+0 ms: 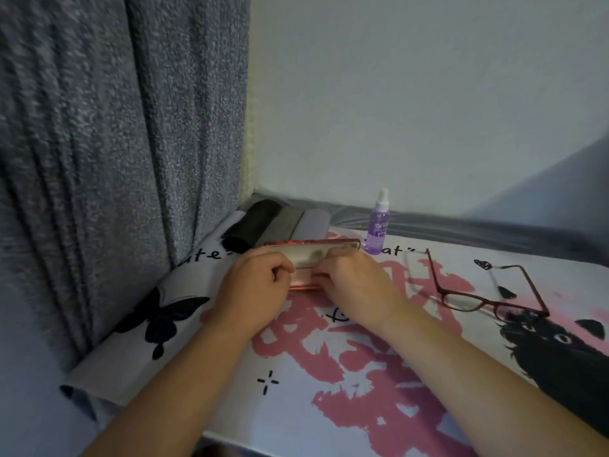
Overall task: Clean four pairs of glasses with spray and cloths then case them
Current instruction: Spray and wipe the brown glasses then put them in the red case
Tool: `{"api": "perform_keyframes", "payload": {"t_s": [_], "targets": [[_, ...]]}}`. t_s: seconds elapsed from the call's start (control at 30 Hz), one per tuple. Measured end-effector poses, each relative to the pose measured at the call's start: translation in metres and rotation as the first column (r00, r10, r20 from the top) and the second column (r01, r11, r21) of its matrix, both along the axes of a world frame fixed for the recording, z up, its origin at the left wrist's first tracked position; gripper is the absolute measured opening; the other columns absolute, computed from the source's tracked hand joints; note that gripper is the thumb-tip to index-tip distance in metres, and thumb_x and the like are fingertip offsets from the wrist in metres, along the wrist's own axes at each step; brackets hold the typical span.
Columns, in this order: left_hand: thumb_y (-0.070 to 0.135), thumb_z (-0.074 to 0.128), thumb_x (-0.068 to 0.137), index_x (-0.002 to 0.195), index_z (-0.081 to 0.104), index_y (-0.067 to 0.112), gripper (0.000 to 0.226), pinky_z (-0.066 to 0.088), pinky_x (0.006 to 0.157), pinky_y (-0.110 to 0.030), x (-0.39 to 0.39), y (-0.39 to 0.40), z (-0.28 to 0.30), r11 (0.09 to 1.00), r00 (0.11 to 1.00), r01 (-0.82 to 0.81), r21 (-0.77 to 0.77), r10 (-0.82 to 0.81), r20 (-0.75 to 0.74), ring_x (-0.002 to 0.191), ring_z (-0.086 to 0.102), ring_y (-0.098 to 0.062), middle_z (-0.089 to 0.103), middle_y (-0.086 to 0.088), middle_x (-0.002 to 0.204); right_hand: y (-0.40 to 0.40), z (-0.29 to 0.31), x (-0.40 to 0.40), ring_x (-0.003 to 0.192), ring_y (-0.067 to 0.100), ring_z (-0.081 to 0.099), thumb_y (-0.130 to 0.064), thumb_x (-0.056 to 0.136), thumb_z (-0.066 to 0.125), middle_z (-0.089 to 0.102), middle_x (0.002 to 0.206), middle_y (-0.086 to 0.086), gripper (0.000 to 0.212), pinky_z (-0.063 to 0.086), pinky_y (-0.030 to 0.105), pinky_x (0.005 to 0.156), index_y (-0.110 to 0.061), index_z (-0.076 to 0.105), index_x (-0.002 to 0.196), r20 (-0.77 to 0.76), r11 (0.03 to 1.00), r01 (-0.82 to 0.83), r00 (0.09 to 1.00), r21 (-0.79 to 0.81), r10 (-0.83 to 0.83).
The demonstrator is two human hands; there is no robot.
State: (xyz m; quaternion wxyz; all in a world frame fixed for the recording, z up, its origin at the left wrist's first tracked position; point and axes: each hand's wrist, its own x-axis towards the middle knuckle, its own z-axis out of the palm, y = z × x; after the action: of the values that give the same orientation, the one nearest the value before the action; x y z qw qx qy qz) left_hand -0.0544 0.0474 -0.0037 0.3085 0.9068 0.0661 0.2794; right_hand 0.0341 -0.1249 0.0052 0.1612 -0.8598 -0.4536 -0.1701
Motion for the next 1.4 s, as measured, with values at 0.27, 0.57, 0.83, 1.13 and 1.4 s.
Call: {"api": "perform_keyframes", "payload": {"t_s": [0.27, 0.57, 0.83, 1.13, 1.4], "targets": [[0.003, 0.060, 0.089, 0.083, 0.074, 0.024, 0.026, 0.052, 0.072, -0.031, -0.001, -0.002, 0.001, 0.997, 0.991, 0.001, -0.082, 0.010, 0.131, 0.079, 0.060, -0.006, 0.060, 0.014, 0.086, -0.006, 0.012, -0.011, 0.079, 0.024, 0.062, -0.003, 0.087, 0.062, 0.069, 0.089, 0.003, 0.020, 0.053, 0.039, 0.066, -0.013, 0.074, 0.098, 0.030, 0.974, 0.114, 0.992, 0.194, -0.122], [-0.003, 0.060, 0.093, 0.093, 0.072, 0.018, 0.024, 0.046, 0.066, -0.018, -0.005, -0.003, 0.003, 0.983, 0.966, 0.165, -0.085, -0.144, 0.214, 0.077, 0.059, -0.013, 0.059, 0.014, 0.091, -0.078, 0.080, -0.031, 0.050, 0.011, 0.046, -0.031, 0.103, 0.055, 0.053, 0.059, 0.000, 0.038, 0.032, 0.024, 0.047, -0.004, 0.058, 0.076, -0.610, 0.899, 0.281, 0.792, 0.335, -0.020], [0.013, 0.056, 0.092, 0.094, 0.074, 0.009, 0.018, 0.053, 0.082, -0.030, -0.009, -0.029, 0.008, 0.930, 0.889, 0.303, 0.206, -0.354, 0.291, 0.095, 0.064, -0.012, 0.065, 0.003, 0.098, -0.092, 0.026, -0.033, 0.081, 0.023, 0.069, -0.023, 0.098, 0.066, 0.075, 0.090, 0.002, 0.015, 0.049, 0.031, 0.068, -0.020, 0.072, 0.085, -0.798, 0.777, 0.503, 0.603, 0.379, -0.002], [0.037, 0.084, 0.078, 0.111, 0.066, 0.032, 0.038, 0.047, 0.097, -0.028, -0.021, -0.090, 0.021, 0.783, 0.794, 0.595, 0.185, -0.608, 0.019, 0.117, 0.056, -0.009, 0.055, 0.019, 0.116, -0.090, 0.017, -0.031, 0.088, 0.031, 0.063, 0.001, 0.095, 0.060, 0.069, 0.099, 0.021, 0.020, 0.048, 0.040, 0.071, 0.004, 0.064, 0.115, -0.876, 0.634, 0.606, 0.285, 0.480, 0.390], [0.043, 0.080, 0.079, 0.121, 0.067, 0.037, 0.044, 0.040, 0.099, -0.014, -0.020, -0.088, 0.034, 0.759, 0.760, 0.650, 0.038, -0.648, -0.047, 0.124, 0.052, -0.008, 0.057, 0.020, 0.121, -0.092, 0.019, -0.032, 0.085, 0.032, 0.066, -0.004, 0.095, 0.062, 0.072, 0.101, 0.025, 0.015, 0.046, 0.045, 0.072, -0.005, 0.067, 0.109, -0.883, 0.663, 0.584, 0.288, 0.468, 0.370]]}}
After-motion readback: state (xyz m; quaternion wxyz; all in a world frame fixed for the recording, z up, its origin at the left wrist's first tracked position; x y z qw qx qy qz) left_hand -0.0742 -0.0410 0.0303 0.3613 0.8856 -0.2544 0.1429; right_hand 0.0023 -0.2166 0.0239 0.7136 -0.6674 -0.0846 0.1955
